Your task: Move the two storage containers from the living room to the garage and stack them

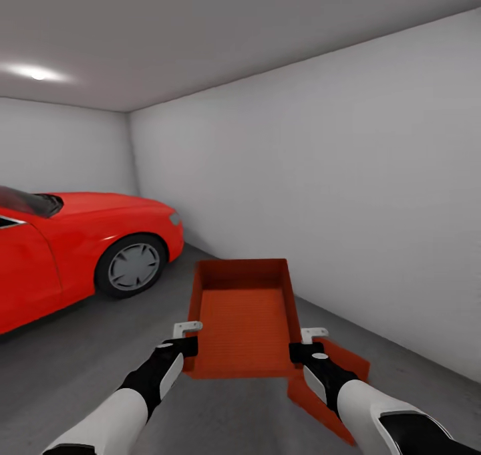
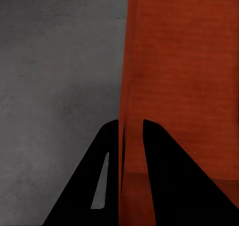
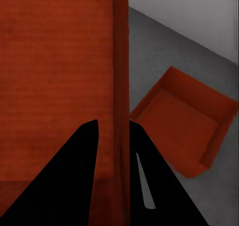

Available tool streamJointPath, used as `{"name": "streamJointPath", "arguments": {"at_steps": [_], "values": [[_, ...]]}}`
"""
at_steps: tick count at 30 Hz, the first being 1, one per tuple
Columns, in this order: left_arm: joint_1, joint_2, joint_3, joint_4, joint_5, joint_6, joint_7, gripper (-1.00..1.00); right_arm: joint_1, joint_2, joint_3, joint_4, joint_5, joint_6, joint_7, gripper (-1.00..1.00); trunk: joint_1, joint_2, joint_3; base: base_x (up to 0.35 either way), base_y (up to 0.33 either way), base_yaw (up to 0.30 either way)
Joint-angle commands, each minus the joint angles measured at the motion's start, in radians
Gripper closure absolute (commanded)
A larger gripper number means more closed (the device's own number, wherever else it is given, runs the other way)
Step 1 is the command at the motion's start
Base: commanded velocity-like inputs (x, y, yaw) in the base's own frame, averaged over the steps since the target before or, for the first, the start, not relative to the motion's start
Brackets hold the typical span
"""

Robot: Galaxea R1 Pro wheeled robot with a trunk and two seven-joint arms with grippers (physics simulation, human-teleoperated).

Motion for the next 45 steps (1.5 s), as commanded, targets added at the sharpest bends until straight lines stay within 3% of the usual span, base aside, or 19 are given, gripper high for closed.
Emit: {"name": "streamJointPath", "arguments": {"at_steps": [1, 45], "values": [[0.001, 0.001, 0.005, 0.000, -0.002, 0.009, 0.050, 1.00, -0.001, -0.021, -0.032, -0.004, 0.015, -0.004, -0.037, 1.00, 0.001, 0.000, 0.000, 0.323, 0.000, -0.286], [0.001, 0.001, 0.004, -0.007, -0.002, 0.009, 0.050, 1.00, -0.001, -0.023, -0.032, -0.004, 0.015, -0.004, -0.037, 1.00, 0.001, 0.000, 0.000, 0.323, 0.091, -0.286]]}}
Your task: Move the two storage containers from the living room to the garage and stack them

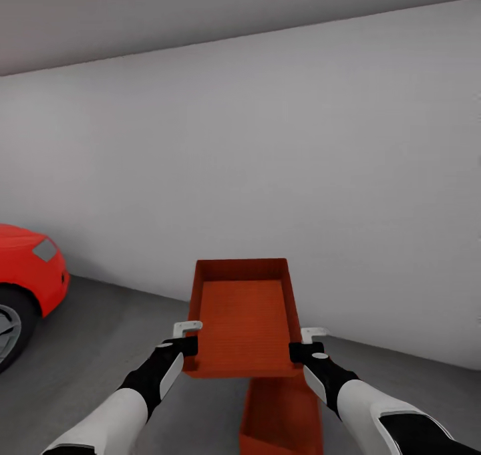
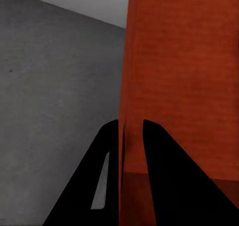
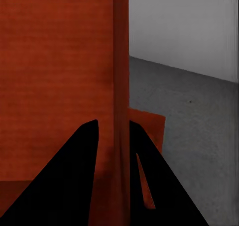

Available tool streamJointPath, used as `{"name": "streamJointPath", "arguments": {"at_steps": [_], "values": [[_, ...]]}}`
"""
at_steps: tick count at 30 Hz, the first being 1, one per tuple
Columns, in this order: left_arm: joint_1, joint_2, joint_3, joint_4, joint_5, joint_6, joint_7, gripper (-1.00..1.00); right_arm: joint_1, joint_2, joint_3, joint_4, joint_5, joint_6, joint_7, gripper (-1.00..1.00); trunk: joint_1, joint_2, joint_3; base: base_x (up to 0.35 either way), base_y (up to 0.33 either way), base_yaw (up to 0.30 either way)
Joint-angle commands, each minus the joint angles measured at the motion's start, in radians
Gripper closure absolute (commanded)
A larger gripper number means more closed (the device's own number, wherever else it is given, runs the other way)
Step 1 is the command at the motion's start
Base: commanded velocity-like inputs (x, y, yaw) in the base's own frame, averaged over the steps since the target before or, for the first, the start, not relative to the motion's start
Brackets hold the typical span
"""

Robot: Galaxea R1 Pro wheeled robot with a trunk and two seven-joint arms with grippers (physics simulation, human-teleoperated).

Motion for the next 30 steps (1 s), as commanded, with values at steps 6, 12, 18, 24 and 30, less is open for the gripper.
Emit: {"name": "streamJointPath", "arguments": {"at_steps": [6, 12, 18, 24, 30], "values": [[0.000, 0.001, 0.008, -0.003, -0.006, 0.007, 0.047, 1.00, -0.001, -0.023, -0.028, -0.002, 0.011, -0.003, -0.039, 1.00, 0.001, 0.000, 0.000, 0.323, 0.102, -0.286], [0.000, 0.001, 0.009, -0.004, -0.006, 0.006, 0.047, 1.00, -0.001, -0.023, -0.028, -0.002, 0.011, -0.003, -0.039, 1.00, 0.001, 0.000, 0.000, 0.323, 0.101, -0.286], [0.000, 0.001, 0.008, -0.004, -0.006, 0.006, 0.047, 1.00, -0.001, -0.023, -0.028, -0.002, 0.011, -0.003, -0.039, 1.00, 0.001, 0.000, 0.000, 0.323, 0.100, -0.286], [0.000, 0.001, 0.008, -0.004, -0.006, 0.006, 0.047, 1.00, -0.001, -0.023, -0.028, -0.002, 0.011, -0.003, -0.039, 1.00, 0.001, 0.000, 0.000, 0.323, 0.090, -0.286], [0.000, 0.001, 0.008, -0.004, -0.005, 0.005, 0.047, 1.00, -0.001, -0.023, -0.028, -0.002, 0.011, -0.002, -0.039, 1.00, 0.001, 0.000, 0.000, 0.320, 0.038, -0.286]]}}
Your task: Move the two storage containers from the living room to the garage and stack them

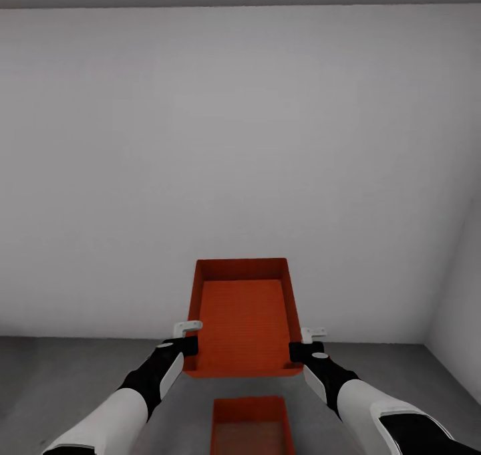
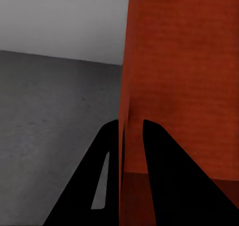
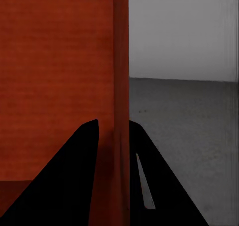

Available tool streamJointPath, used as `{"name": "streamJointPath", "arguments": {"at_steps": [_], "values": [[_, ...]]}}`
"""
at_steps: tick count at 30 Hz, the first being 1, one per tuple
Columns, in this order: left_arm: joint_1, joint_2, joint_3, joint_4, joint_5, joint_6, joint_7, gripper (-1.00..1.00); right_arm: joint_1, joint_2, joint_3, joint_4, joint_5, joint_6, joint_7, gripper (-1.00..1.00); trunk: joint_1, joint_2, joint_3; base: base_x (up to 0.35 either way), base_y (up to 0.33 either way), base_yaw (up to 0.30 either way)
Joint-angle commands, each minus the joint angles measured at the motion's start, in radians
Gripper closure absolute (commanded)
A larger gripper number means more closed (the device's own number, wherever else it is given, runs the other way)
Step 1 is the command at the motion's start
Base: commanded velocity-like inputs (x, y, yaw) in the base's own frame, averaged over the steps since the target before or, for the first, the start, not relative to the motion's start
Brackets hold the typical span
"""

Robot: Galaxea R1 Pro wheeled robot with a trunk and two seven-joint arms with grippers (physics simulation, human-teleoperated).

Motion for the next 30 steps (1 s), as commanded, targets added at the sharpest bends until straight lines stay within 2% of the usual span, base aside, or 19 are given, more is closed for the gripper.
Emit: {"name": "streamJointPath", "arguments": {"at_steps": [1, 13, 30], "values": [[0.000, 0.001, 0.011, -0.004, -0.010, 0.008, 0.045, 1.00, -0.001, -0.022, -0.026, 0.000, 0.007, -0.003, -0.039, 1.00, 0.001, -0.001, 0.000, 0.285, 0.005, -0.286], [0.000, 0.001, 0.011, -0.005, -0.010, 0.007, 0.045, 1.00, -0.001, -0.023, -0.026, 0.000, 0.007, -0.003, -0.039, 1.00, 0.001, -0.001, 0.000, 0.062, 0.001, -0.276], [0.000, 0.000, 0.011, -0.005, -0.010, 0.006, 0.045, 1.00, -0.001, -0.022, -0.026, 0.000, 0.009, -0.001, -0.039, 1.00, 0.001, -0.001, 0.000, 0.016, 0.000, -0.018]]}}
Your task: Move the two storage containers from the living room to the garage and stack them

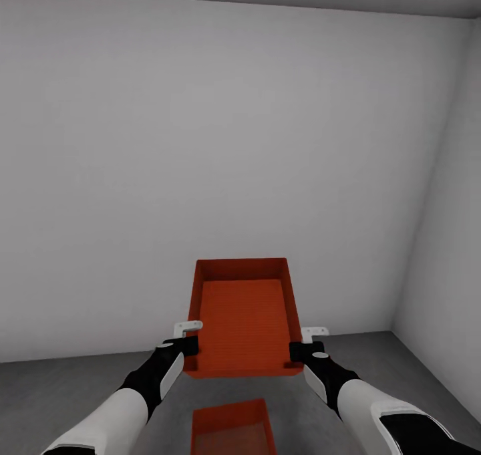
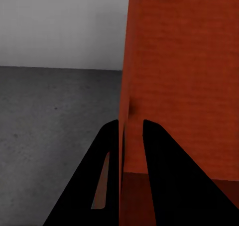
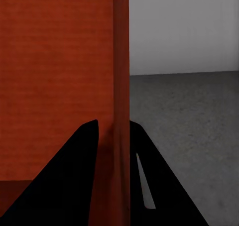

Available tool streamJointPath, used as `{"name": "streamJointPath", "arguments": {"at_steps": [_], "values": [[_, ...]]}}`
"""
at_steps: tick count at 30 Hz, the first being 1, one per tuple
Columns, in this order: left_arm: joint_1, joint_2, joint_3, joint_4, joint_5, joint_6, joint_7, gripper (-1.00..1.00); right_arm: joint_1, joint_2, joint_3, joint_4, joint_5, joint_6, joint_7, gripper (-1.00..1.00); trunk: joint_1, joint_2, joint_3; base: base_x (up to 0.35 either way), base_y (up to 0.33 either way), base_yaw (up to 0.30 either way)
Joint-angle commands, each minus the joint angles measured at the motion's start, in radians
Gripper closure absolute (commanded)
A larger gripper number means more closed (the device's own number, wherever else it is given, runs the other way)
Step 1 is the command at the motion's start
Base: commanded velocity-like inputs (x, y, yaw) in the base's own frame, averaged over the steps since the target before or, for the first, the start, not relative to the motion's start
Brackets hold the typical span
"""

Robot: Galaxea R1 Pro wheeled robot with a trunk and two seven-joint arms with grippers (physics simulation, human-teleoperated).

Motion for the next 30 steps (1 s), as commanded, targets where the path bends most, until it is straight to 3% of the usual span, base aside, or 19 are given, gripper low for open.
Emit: {"name": "streamJointPath", "arguments": {"at_steps": [1, 18, 30], "values": [[0.000, 0.001, 0.012, -0.005, -0.014, 0.007, 0.042, 1.00, 0.000, -0.021, -0.024, 0.002, 0.005, -0.003, -0.042, 1.00, 0.000, -0.001, 0.000, 0.004, 0.000, 0.000], [0.000, 0.003, 0.014, -0.005, -0.014, 0.007, 0.042, 1.00, 0.000, -0.019, -0.024, 0.002, 0.005, -0.001, -0.042, 1.00, 0.000, -0.001, 0.000, 0.000, -0.121, 0.002], [0.000, 0.010, 0.014, -0.005, -0.014, 0.007, 0.042, 1.00, 0.000, -0.021, -0.024, 0.002, 0.003, -0.001, -0.042, 1.00, 0.000, -0.001, 0.007, 0.000, -0.005, 0.200]]}}
